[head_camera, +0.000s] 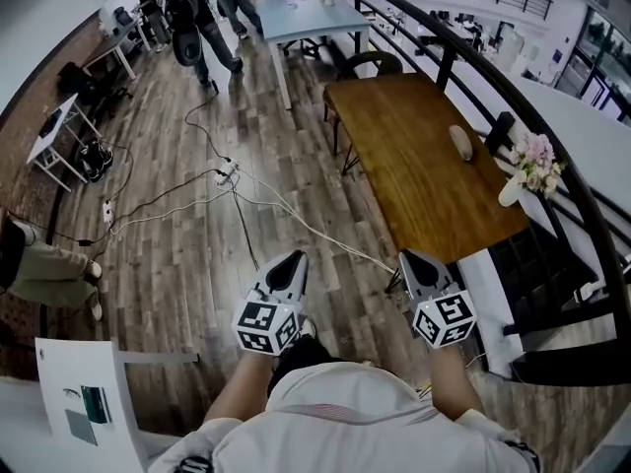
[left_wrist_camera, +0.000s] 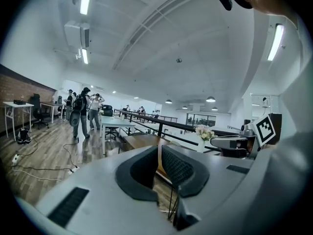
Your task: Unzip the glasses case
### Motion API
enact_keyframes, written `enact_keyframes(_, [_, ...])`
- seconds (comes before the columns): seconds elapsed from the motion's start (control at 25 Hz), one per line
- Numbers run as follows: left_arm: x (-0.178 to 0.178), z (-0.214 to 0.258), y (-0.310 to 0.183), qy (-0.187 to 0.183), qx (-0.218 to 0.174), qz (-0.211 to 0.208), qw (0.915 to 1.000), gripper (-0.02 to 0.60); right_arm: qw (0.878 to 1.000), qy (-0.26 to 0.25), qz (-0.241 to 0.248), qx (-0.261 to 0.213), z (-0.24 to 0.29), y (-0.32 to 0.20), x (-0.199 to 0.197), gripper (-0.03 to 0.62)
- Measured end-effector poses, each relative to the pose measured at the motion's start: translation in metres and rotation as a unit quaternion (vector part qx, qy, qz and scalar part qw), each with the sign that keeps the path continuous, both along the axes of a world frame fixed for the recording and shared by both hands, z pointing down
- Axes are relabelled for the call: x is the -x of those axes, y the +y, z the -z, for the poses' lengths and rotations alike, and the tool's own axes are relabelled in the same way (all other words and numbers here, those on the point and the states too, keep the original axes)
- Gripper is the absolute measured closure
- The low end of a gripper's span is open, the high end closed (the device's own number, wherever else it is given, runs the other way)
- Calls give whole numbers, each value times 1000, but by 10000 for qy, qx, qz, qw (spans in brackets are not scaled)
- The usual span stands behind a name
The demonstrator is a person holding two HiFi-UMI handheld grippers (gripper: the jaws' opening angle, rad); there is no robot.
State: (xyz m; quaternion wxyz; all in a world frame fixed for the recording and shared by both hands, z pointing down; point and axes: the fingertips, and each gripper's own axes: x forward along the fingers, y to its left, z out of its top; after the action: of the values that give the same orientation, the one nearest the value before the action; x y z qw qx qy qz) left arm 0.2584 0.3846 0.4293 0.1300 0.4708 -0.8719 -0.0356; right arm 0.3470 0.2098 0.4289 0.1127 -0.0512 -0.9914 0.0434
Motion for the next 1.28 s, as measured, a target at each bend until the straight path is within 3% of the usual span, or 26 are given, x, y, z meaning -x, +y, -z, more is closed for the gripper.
enact_keyframes(0.24, [103,-2,30,59,-48,-65,9999,549,9999,56,-42,-110,5,31,104,543])
enact_keyframes(0.48, [167,1,55,40,-25,-233,9997,549,9996,66,-80,-257,9,64,168,543])
enact_keyframes(0.96, [236,-21,51,282,-83,-405,9987,549,9984,359,-292,-338,-6,53,235,542])
enact_keyframes(1.28, [304,-22,8,180,116,-481,9986,549,9993,215,-278,-121,-15,18,309,542])
